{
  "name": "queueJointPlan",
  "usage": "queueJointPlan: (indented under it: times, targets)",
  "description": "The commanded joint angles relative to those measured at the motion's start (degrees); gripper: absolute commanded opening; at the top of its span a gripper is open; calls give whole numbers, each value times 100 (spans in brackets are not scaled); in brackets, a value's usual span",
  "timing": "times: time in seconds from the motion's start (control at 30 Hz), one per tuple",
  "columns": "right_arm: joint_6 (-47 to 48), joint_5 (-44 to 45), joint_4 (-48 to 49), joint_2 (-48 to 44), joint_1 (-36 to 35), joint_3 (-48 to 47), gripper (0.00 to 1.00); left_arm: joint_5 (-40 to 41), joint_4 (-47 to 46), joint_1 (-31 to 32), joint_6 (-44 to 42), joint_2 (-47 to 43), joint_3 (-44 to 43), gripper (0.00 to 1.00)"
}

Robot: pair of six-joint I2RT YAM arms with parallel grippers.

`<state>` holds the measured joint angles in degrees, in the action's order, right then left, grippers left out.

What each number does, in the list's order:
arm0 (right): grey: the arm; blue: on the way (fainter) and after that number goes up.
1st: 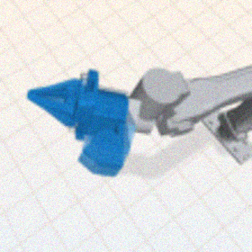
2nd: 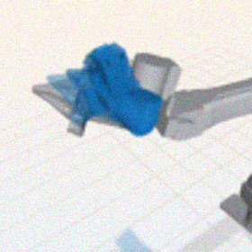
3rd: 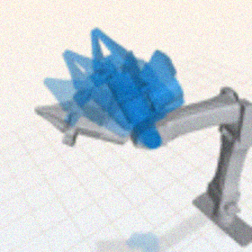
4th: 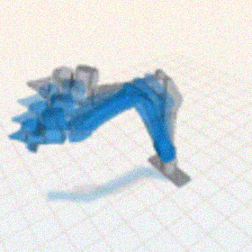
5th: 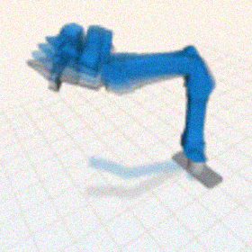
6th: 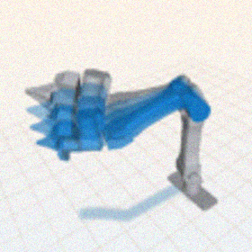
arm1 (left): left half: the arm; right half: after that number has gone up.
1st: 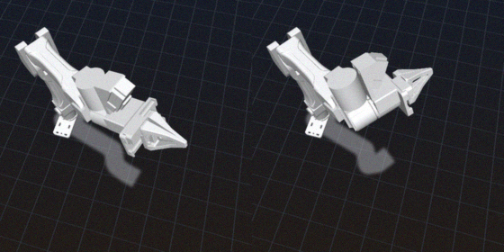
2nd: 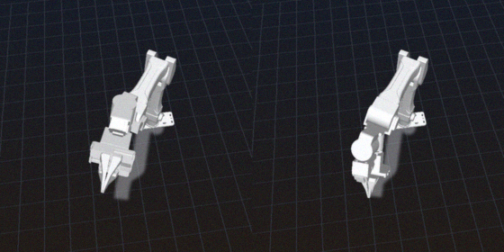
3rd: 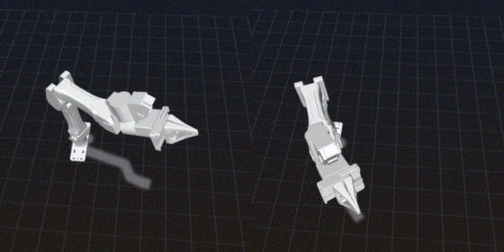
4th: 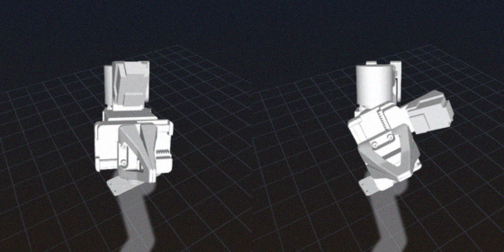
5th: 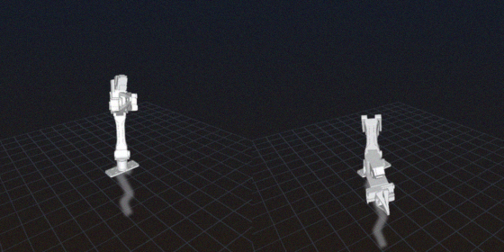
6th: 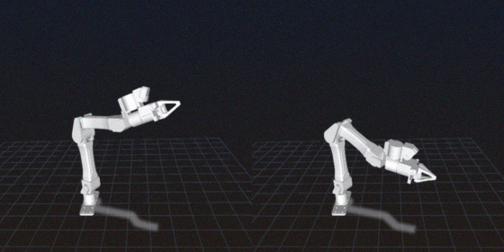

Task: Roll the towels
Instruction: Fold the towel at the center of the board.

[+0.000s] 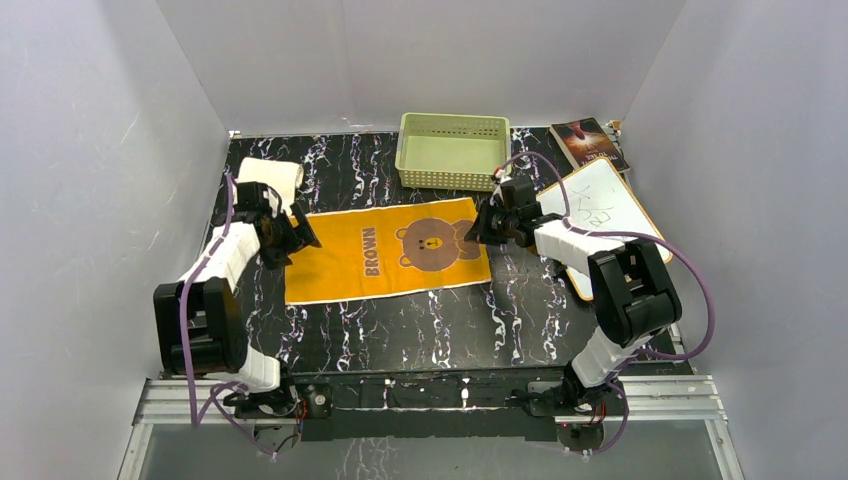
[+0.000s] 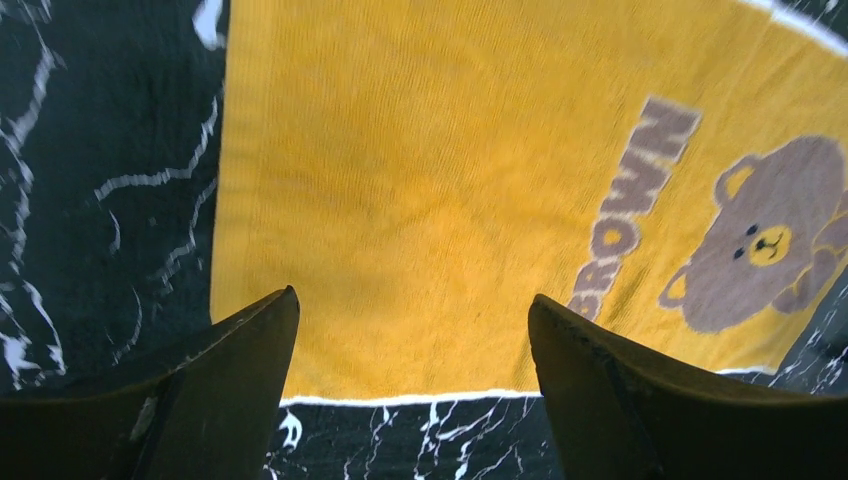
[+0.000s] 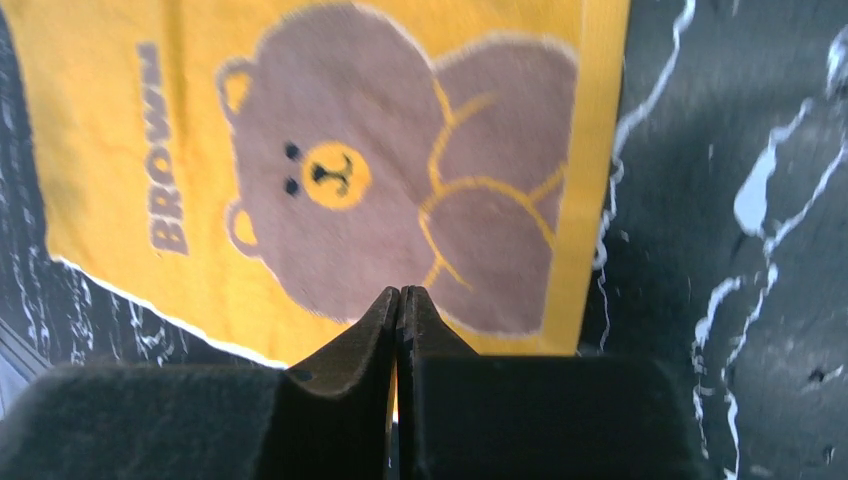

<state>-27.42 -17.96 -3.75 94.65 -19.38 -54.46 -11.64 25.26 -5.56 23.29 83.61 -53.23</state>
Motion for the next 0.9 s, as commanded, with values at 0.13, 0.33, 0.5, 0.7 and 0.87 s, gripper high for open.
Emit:
queueJointPlan:
  times: [0.13, 0.33, 0.5, 0.7, 0.87]
  targets:
    - [235, -194, -491, -229, 24, 807, 0, 119, 276, -260, -512, 686, -1189, 86]
    - [122, -155, -688, -586, 78, 1469, 0, 498, 179, -270, -1225, 1264, -1546, 78]
    - [-22, -268, -889, -669, 350, 1693, 0, 701, -143, -271, -1629, 1540, -1652, 76]
    - [18, 177, -1414, -960, 428, 1525, 0, 206, -872, -255, -1937, 1791, -1637, 73]
    - [-8, 291, -1297, -1161, 431, 628, 35, 92, -1516, -251, -2171, 1816, -1611, 72]
